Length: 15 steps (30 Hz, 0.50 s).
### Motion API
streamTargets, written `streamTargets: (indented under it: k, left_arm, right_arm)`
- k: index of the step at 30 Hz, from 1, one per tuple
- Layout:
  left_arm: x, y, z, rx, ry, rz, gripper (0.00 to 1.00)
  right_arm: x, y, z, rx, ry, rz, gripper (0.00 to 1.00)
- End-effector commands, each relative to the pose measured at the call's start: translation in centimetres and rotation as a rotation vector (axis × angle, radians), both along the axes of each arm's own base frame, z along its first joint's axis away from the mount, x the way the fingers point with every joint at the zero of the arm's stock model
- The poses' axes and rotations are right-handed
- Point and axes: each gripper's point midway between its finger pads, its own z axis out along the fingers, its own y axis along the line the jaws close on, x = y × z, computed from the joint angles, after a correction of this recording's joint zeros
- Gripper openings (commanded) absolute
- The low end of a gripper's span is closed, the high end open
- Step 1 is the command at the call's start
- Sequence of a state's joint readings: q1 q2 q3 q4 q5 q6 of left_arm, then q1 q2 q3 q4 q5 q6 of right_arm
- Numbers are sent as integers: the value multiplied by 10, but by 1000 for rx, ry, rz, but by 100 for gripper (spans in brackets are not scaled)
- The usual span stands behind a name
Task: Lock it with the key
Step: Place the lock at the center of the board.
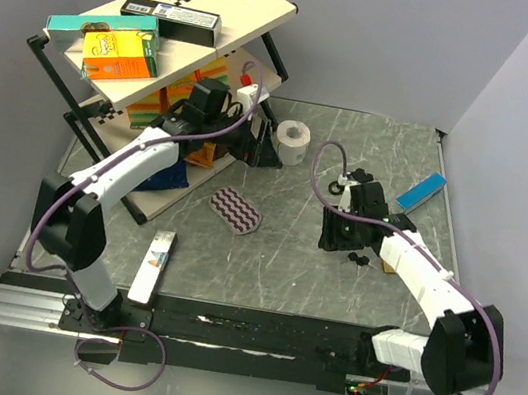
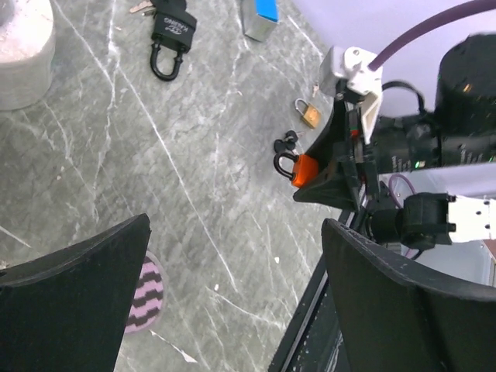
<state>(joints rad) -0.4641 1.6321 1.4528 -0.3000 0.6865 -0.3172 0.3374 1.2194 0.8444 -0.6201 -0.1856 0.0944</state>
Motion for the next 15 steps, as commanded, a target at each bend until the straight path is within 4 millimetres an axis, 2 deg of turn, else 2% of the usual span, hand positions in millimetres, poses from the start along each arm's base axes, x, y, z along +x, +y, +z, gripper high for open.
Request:
streamTargets:
  k: [1,15]
  left_arm:
    - [12,-7,10,-13,-25,-7,96]
    - [2,-3,2,-23,-10,-11,96]
  right_arm:
    - [8,-14,-20,-45,48,-176,0]
    - [1,-13,-66,-81,191,-180,0]
